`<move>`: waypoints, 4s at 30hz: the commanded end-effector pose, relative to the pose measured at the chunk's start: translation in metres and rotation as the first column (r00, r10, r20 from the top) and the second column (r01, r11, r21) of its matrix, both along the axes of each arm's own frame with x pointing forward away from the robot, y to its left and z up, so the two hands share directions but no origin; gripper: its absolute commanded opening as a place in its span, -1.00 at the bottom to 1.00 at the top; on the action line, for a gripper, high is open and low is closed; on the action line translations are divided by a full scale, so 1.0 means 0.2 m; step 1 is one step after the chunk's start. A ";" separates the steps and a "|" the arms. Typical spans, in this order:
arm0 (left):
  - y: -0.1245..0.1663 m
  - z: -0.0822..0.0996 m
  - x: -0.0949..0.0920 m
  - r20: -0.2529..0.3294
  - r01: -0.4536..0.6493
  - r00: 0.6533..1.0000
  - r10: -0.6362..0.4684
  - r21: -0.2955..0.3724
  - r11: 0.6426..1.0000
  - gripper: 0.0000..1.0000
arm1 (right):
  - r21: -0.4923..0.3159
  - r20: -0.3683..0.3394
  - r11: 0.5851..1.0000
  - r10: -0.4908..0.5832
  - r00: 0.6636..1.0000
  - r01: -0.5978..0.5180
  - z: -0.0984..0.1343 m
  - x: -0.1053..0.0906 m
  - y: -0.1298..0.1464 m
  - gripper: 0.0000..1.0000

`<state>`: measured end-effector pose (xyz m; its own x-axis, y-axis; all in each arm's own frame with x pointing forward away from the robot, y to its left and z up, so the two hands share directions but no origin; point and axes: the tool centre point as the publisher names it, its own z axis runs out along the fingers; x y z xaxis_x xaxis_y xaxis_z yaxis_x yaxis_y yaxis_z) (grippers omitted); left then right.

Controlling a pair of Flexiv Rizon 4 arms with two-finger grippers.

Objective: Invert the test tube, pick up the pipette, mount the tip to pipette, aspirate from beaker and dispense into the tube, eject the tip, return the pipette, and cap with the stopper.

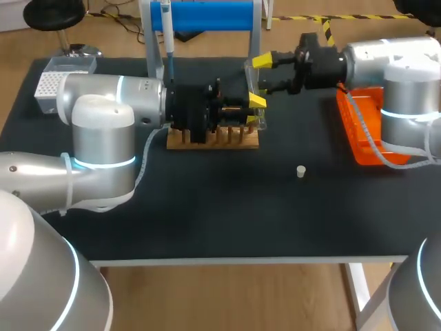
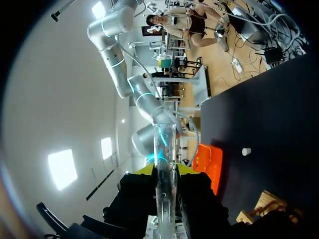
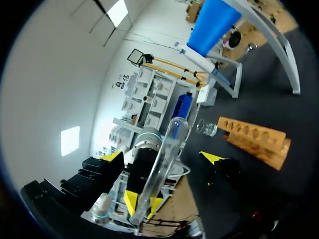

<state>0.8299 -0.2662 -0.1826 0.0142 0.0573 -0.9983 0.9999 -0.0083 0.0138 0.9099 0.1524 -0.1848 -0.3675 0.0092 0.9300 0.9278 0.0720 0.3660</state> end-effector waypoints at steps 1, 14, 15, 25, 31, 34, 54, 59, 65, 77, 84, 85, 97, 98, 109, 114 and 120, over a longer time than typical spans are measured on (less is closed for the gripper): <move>0.00 0.00 0.00 0.000 0.002 1.000 -0.002 0.003 1.000 -1.00 | 0.037 0.311 0.997 -0.079 0.947 0.071 -0.03 -0.04 -0.09 1.00; 0.00 0.00 0.00 0.000 0.002 1.000 -0.002 0.003 1.000 -1.00 | 0.051 0.466 0.984 -0.175 0.867 0.171 -0.10 -0.02 -0.15 1.00; 0.00 0.00 0.00 0.000 0.002 1.000 -0.002 0.003 1.000 -1.00 | 0.051 0.466 0.984 -0.175 0.867 0.171 -0.10 -0.02 -0.15 1.00; 0.00 0.00 0.00 0.000 0.002 1.000 -0.002 0.003 1.000 -1.00 | -0.017 0.528 0.984 -0.144 0.837 0.180 -0.17 -0.04 -0.18 1.00; 0.00 0.00 0.00 0.000 0.002 1.000 -0.002 0.003 1.000 -1.00 | -0.118 0.619 0.961 -0.126 0.775 0.251 -0.30 -0.03 -0.26 1.00; 0.00 0.00 0.00 0.000 0.002 1.000 -0.002 0.003 1.000 -1.00 | -0.166 0.674 0.946 -0.097 0.733 0.278 -0.36 -0.03 -0.27 1.00; 0.00 0.00 0.00 0.000 0.002 1.000 -0.002 0.003 1.000 -1.00 | -0.319 0.809 0.885 0.068 0.584 0.338 -0.67 0.02 -0.19 1.00; 0.00 0.00 0.00 0.000 0.002 1.000 -0.002 0.003 1.000 -1.00 | -0.338 0.828 0.882 0.113 0.549 0.329 -0.72 0.04 -0.16 1.00; 0.00 0.00 0.00 0.000 0.002 1.000 -0.002 0.003 1.000 -1.00 | -0.344 0.840 0.880 0.133 0.526 0.327 -0.77 0.08 -0.13 1.00; 0.00 0.00 0.00 0.000 0.002 1.000 -0.002 0.003 1.000 -1.00 | -0.358 0.846 0.877 0.160 0.509 0.321 -0.80 0.10 -0.11 1.00; 0.00 0.00 0.00 0.000 0.002 1.000 -0.002 0.003 1.000 -1.00 | -0.339 0.857 0.879 0.142 0.495 0.334 -0.78 0.09 -0.13 1.00; 0.00 0.00 0.00 0.000 0.002 1.000 -0.002 0.003 1.000 -1.00 | -0.339 0.857 0.879 0.142 0.495 0.334 -0.78 0.09 -0.13 1.00; 0.03 0.01 0.01 -0.081 -0.044 0.996 0.045 0.010 0.999 -1.00 | -0.339 0.857 0.879 0.142 0.495 0.334 -0.78 0.09 -0.13 1.00; 0.04 0.02 0.02 -0.113 -0.054 0.992 0.056 0.021 0.998 -1.00 | -0.339 0.857 0.879 0.142 0.495 0.334 -0.78 0.09 -0.13 1.00; 0.13 0.21 0.13 -0.475 -0.045 0.878 0.056 0.034 0.998 -1.00 | -0.339 0.857 0.879 0.142 0.495 0.334 -0.78 0.09 -0.13 1.00; 0.12 0.24 0.18 -0.617 -0.023 0.787 0.028 0.016 1.000 -1.00 | -0.339 0.857 0.879 0.142 0.495 0.334 -0.78 0.09 -0.13 1.00; 0.08 0.20 0.21 -0.732 -0.019 0.681 0.010 -0.004 1.000 -1.00 | -0.339 0.857 0.879 0.142 0.495 0.334 -0.78 0.09 -0.13 1.00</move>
